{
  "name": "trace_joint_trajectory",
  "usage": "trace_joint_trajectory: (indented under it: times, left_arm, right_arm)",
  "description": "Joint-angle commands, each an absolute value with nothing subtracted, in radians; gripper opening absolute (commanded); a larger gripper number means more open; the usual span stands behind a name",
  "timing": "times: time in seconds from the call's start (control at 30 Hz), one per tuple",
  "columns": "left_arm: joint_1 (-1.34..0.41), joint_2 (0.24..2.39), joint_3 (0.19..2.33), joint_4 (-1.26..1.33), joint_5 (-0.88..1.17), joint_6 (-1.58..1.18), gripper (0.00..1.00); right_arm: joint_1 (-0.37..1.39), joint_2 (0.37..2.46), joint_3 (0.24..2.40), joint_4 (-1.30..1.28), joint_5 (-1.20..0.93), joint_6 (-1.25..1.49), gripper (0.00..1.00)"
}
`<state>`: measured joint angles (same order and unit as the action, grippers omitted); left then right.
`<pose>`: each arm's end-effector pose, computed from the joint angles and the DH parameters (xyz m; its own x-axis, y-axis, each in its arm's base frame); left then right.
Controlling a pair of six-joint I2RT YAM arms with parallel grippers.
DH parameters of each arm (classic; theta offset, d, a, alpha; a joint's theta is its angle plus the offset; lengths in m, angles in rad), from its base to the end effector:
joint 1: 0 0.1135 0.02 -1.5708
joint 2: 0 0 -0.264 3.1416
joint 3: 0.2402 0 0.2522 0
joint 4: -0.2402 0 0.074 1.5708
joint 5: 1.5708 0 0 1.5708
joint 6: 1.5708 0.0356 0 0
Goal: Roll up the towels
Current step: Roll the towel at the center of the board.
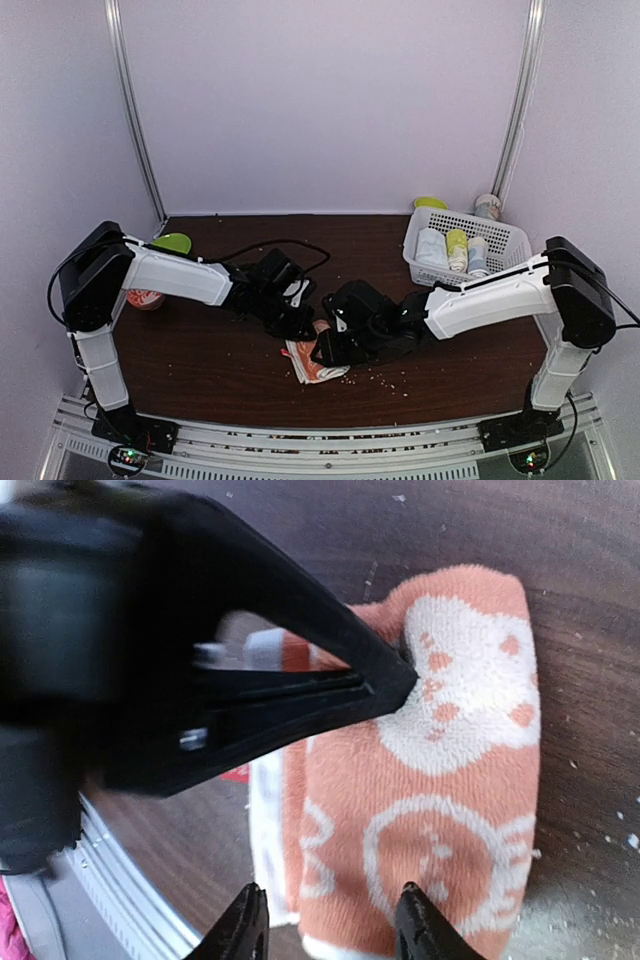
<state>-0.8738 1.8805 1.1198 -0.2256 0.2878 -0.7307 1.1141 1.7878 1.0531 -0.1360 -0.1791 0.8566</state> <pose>0.2355 -0.2970 0.1493 -0.9565 0.1456 -0.2529 0.2651 0.7957 -0.5445 0.1571 0.3340 0.1682 -0.9265 -0.1995 -0.3191 -0.3568 0.7354 0.5761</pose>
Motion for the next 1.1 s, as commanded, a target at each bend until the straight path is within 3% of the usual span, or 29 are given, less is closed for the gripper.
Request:
trace_joint_trajectory:
  times: [0.0,0.3,0.67,0.77,1.07]
  left_arm:
    - [-0.865,1.902,1.076,-0.182,0.284,-0.735,0.00]
    - [-0.866,1.898,1.026,-0.147,0.287,-0.747,0.00]
    - [-0.866,1.901,0.982,-0.111,0.294,-0.752,0.00]
    - [-0.866,1.901,0.975,-0.109,0.298,-0.749,0.00]
    - [-0.866,1.883,0.947,-0.089,0.303,-0.744,0.00]
  right_arm:
    - [1.114,1.685,1.049,-0.221,-0.133,0.817,0.44]
    - [1.163,1.762,1.105,-0.335,-0.078,0.765,0.24]
    - [1.222,1.881,1.118,-0.463,-0.011,0.788,0.16]
    - [1.222,1.825,1.111,-0.440,-0.006,0.778,0.19]
    - [1.120,1.591,0.976,-0.257,-0.092,0.827,0.46]
